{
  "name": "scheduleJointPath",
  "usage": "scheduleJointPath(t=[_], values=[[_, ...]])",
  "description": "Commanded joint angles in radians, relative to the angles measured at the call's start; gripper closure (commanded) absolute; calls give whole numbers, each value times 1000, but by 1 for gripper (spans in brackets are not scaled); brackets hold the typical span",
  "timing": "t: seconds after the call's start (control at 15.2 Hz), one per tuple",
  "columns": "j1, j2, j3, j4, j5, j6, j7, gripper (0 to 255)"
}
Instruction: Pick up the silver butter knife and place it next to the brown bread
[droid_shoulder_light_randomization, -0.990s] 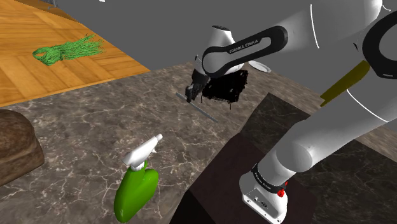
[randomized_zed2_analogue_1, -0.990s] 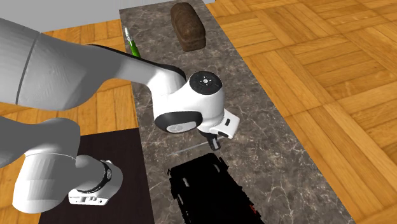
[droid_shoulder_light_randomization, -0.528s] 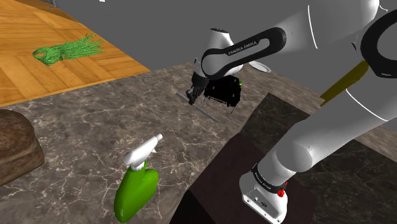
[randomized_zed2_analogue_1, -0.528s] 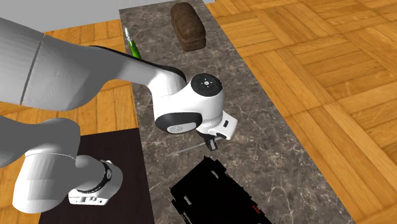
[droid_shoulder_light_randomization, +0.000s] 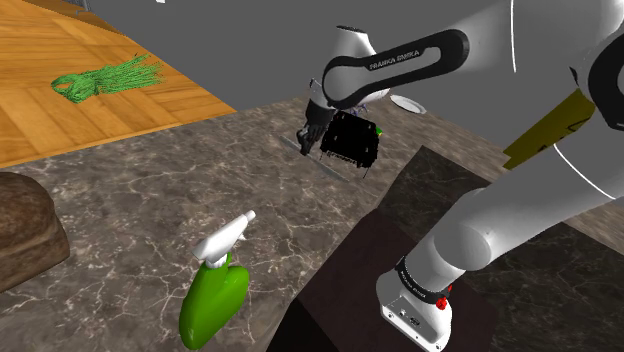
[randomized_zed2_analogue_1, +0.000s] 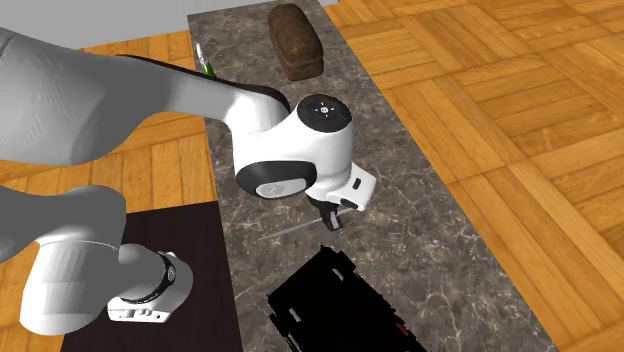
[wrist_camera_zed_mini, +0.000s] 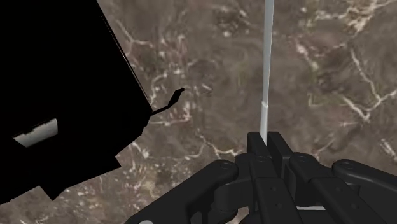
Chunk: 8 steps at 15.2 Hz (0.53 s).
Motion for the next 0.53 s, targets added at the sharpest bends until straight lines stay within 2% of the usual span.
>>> scheduleJointPath(t=[0.0, 0.46], values=[[0, -16, -1, 14, 1, -31, -1, 255], [1, -61, -5, 71, 3, -133, -3, 255]])
